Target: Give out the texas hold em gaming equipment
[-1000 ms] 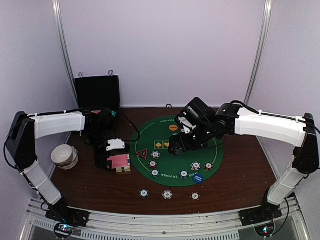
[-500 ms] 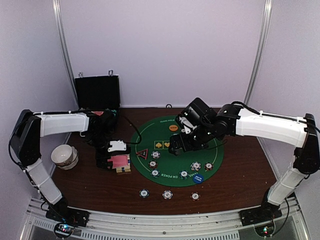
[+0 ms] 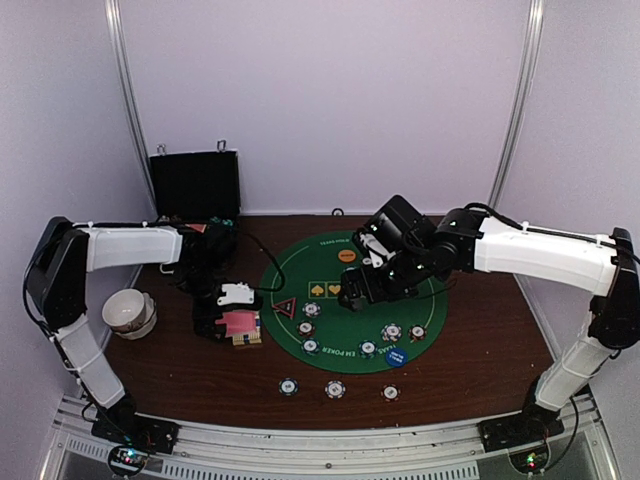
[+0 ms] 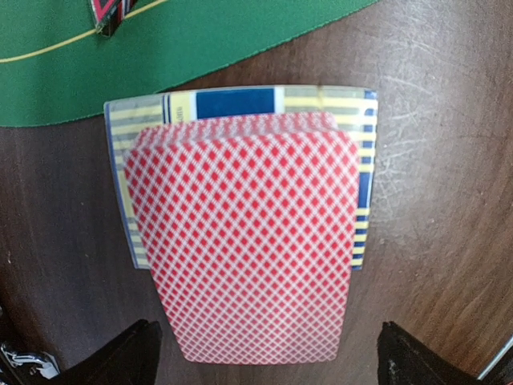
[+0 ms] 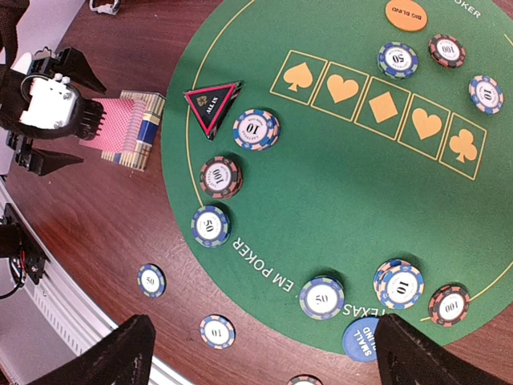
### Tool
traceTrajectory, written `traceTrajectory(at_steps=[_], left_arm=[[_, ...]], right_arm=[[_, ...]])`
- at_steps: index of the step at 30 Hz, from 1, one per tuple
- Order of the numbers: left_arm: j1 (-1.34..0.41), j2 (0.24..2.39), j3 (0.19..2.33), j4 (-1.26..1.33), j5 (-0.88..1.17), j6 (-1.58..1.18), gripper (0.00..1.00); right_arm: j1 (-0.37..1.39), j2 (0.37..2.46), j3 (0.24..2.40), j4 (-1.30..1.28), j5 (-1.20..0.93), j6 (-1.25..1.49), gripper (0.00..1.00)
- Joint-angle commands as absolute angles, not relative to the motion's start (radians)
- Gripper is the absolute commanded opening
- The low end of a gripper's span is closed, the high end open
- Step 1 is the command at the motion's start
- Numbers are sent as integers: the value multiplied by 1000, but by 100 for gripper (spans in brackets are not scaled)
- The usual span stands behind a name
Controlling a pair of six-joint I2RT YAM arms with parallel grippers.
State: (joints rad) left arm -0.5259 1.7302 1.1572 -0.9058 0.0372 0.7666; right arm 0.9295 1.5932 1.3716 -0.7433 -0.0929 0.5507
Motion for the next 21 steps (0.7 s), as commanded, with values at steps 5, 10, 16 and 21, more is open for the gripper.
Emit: traceTrajectory(at_steps=[5, 10, 16, 21], left_arm=[[-529, 1769, 1195, -867, 34, 785, 98], [-529, 1780, 1191, -863, 41, 795, 98], [-529, 1794, 1181, -856, 34, 804, 98], [-529, 1810, 1164, -819, 15, 814, 98]], right_arm=[[927, 1563, 1370, -740, -95, 558, 99], [927, 1562, 1370, -741, -95, 558, 100], [927, 1563, 1368, -749, -97, 555, 100], [927, 1566, 1373, -749, -102, 555, 100]])
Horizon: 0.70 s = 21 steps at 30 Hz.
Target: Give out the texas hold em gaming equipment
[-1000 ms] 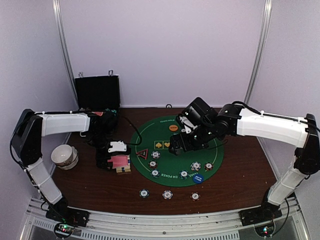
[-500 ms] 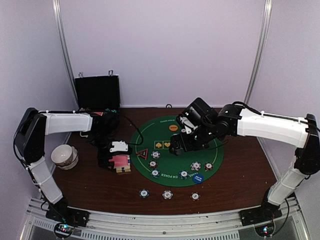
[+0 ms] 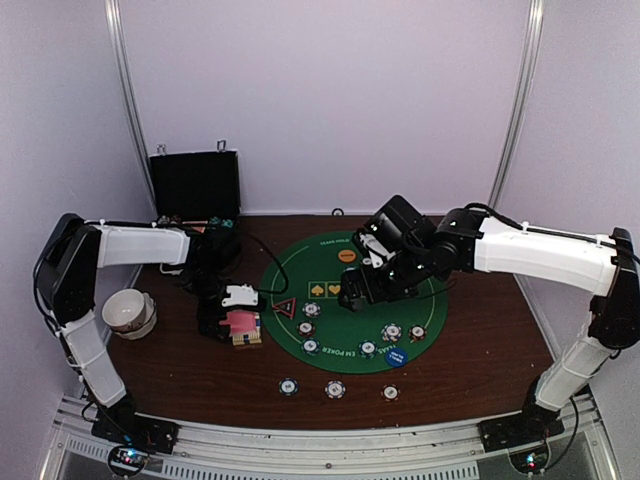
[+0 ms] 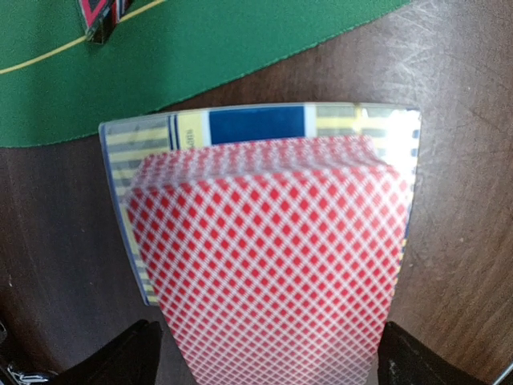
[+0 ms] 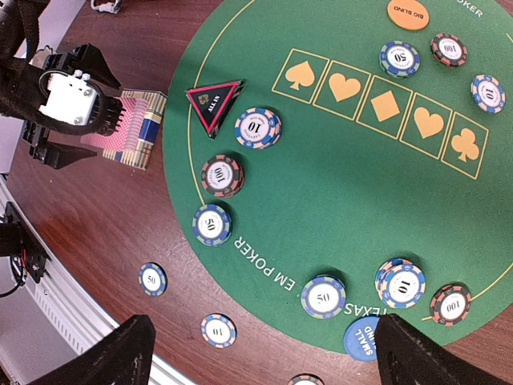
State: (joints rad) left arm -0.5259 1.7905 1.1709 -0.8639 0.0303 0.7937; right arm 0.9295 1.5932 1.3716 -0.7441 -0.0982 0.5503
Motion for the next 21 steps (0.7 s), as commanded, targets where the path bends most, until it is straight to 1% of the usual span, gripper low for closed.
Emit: traceTrajectory(at_steps=[1, 21], left_arm=[[-529, 1816, 1165, -816, 15, 812, 98], [-520, 1841, 1144, -784, 31, 807, 98]], right_arm=[[927, 1566, 1372, -750, -102, 557, 99], [927, 1563, 1361, -741, -120, 563, 99]])
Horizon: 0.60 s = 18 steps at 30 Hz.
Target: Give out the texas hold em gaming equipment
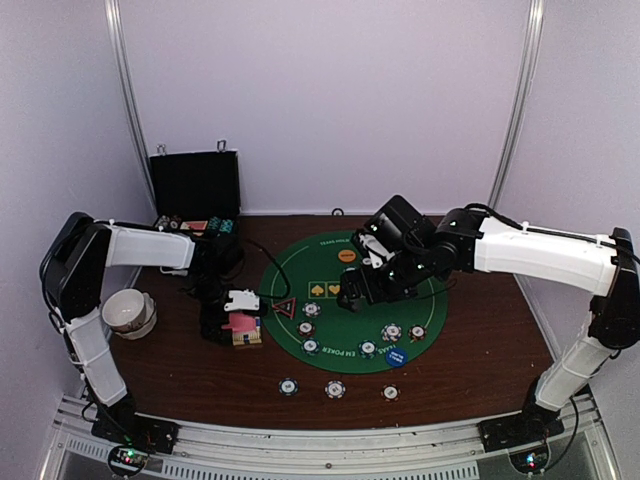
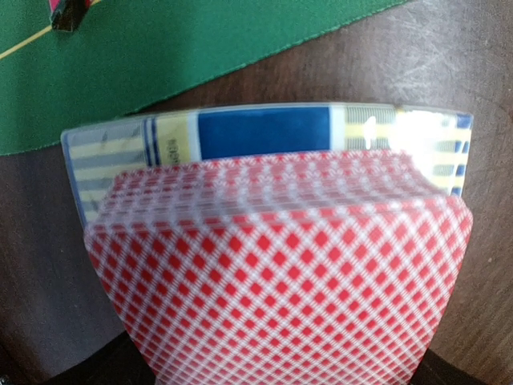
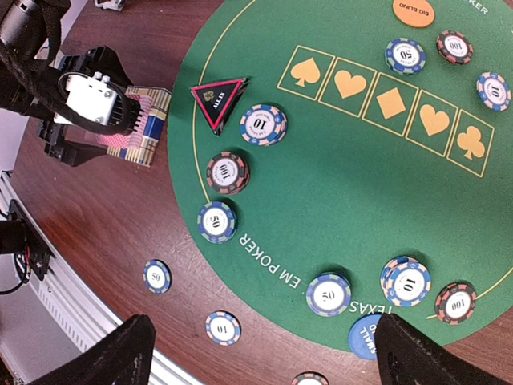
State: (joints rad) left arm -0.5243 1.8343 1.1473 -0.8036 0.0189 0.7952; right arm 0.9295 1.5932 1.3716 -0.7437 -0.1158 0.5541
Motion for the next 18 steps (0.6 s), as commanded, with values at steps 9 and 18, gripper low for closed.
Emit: traceTrajectory(at_steps=[9, 18], left_arm=[[-520, 1834, 1144, -781, 30, 809, 75], [-520, 1808, 1149, -782, 37, 809, 33]], right_arm=[[927, 1561, 1349, -734, -127, 561, 99], [927, 1559, 1344, -727, -134, 561, 97]])
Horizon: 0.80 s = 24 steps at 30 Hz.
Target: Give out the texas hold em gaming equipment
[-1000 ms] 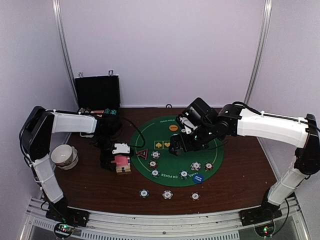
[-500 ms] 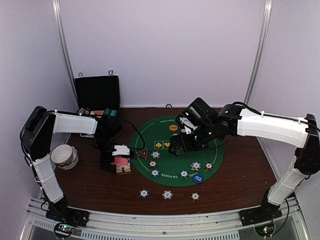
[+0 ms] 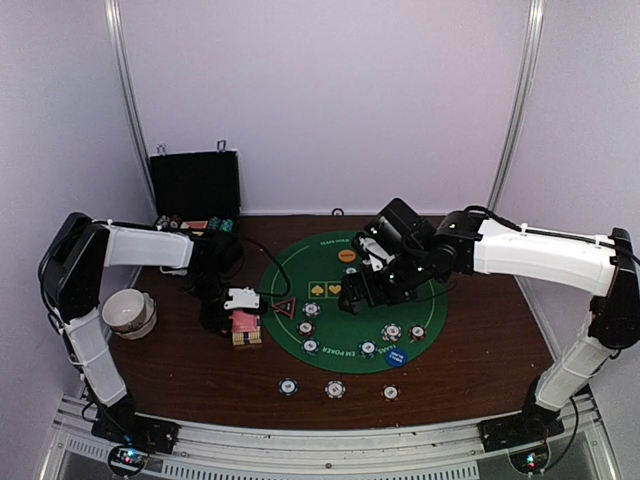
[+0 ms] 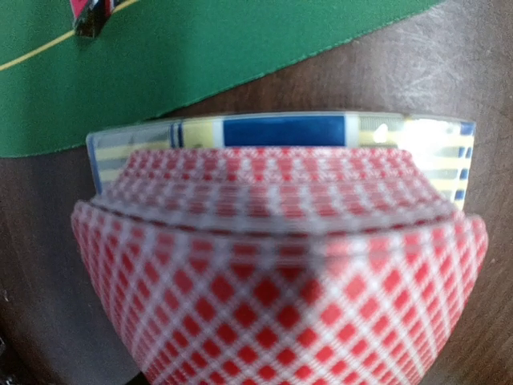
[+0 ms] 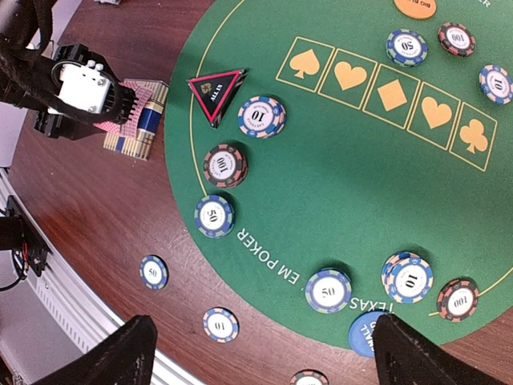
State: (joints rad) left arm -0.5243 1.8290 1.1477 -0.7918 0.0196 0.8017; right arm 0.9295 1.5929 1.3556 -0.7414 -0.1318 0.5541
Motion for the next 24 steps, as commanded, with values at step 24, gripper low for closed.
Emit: traceTrajectory(at_steps=[24], left_arm=[[-523, 1751, 1184, -853, 22, 788, 0]], right_arm=[[925, 1586, 1307, -635, -199, 606, 96]])
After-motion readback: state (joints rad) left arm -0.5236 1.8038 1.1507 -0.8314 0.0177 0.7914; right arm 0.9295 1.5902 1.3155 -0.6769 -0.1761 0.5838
